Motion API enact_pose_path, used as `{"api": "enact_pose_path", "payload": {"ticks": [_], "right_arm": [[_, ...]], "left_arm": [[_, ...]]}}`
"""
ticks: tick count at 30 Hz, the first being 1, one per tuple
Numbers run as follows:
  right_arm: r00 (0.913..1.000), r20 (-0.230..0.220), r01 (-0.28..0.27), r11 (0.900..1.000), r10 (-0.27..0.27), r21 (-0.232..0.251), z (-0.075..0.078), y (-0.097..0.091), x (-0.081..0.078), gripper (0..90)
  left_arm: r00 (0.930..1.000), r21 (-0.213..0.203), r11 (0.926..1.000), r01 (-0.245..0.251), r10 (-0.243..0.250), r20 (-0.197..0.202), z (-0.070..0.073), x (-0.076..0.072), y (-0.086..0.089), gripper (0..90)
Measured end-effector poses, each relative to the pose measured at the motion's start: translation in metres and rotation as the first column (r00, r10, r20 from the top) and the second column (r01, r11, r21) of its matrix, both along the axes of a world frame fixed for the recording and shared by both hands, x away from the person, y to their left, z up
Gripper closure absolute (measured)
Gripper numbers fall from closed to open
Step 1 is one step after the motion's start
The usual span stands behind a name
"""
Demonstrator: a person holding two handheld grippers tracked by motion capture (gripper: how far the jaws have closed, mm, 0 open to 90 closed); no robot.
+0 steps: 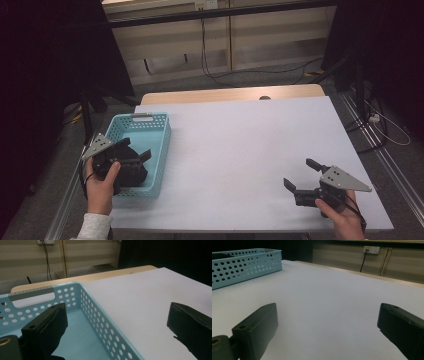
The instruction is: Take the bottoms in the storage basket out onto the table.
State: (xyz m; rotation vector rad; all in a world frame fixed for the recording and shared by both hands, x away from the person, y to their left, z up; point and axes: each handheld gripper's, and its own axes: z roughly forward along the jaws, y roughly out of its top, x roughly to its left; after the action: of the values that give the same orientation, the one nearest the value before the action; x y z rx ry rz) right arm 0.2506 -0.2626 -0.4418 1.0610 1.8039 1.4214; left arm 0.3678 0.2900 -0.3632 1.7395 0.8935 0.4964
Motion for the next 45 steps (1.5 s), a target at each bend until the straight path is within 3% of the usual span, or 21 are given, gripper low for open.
{"api": "enact_pose_path", "payload": {"ticks": [16, 24, 33, 40, 45], "right_arm": [[1.0000, -0.002, -0.006, 1.0000, 0.006, 0.002, 0.000, 0.000, 0.000, 2.5], [1.0000, -0.002, -0.008, 1.0000, 0.008, 0.003, 0.000, 0.000, -0.001, 2.5], [1.0000, -0.003, -0.008, 1.0000, 0.008, 0.005, 0.000, -0.001, -0.001, 2.5], [0.9999, -0.004, -0.011, 0.9999, 0.011, 0.002, 0.000, -0.001, -0.002, 2.5], [1.0000, -0.004, -0.008, 0.9999, 0.008, 0.007, 0.000, -0.001, -0.002, 2.5]], "left_arm": [[0.9999, 0.036, 0.9993, -0.001, 0.001, -0.011, 0.005, 0.017, 0.000, 3.2], [0.9997, 0.031, 0.9995, -0.008, 0.009, -0.021, 0.007, 0.025, 0.004, 3.2], [0.9990, 0.085, 0.9963, -0.002, 0.006, -0.044, 0.004, 0.036, 0.010, 3.3], [0.9979, 0.158, 0.9870, 0.029, -0.019, -0.062, 0.001, 0.042, 0.010, 3.3], [0.9973, 0.168, 0.9855, 0.022, -0.010, -0.073, 0.001, 0.045, 0.013, 3.3]]}}
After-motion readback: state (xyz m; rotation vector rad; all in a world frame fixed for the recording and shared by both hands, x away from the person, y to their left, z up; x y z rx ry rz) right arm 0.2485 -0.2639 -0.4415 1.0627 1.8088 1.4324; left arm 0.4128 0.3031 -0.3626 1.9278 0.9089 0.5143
